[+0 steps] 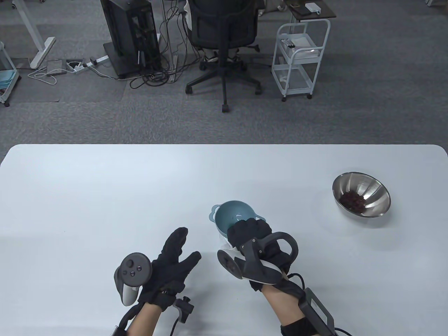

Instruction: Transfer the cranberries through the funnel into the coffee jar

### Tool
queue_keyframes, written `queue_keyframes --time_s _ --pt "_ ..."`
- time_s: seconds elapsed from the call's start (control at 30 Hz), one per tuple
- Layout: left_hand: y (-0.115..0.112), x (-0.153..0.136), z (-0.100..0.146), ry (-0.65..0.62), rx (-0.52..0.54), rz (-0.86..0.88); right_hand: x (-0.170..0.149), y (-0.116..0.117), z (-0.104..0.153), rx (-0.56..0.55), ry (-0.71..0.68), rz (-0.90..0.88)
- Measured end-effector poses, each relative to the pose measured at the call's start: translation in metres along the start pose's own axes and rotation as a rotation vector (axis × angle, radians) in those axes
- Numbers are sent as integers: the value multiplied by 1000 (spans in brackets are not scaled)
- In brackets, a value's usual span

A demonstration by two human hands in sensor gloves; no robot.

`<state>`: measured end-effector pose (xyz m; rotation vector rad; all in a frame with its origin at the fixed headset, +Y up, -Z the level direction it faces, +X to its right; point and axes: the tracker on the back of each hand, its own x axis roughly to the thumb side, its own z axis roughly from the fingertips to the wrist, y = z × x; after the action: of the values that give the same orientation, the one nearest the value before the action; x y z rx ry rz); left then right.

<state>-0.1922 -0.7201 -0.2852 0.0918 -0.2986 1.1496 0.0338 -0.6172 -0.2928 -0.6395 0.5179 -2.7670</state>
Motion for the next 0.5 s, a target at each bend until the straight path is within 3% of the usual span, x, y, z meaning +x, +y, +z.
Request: queue_keyframes --time_s 0.27,0.5 --pt "1 0 0 5 3 13 -16 -7 6 24 52 -66" --pt "1 0 -1 2 0 11 -96 -6 24 15 367 -475"
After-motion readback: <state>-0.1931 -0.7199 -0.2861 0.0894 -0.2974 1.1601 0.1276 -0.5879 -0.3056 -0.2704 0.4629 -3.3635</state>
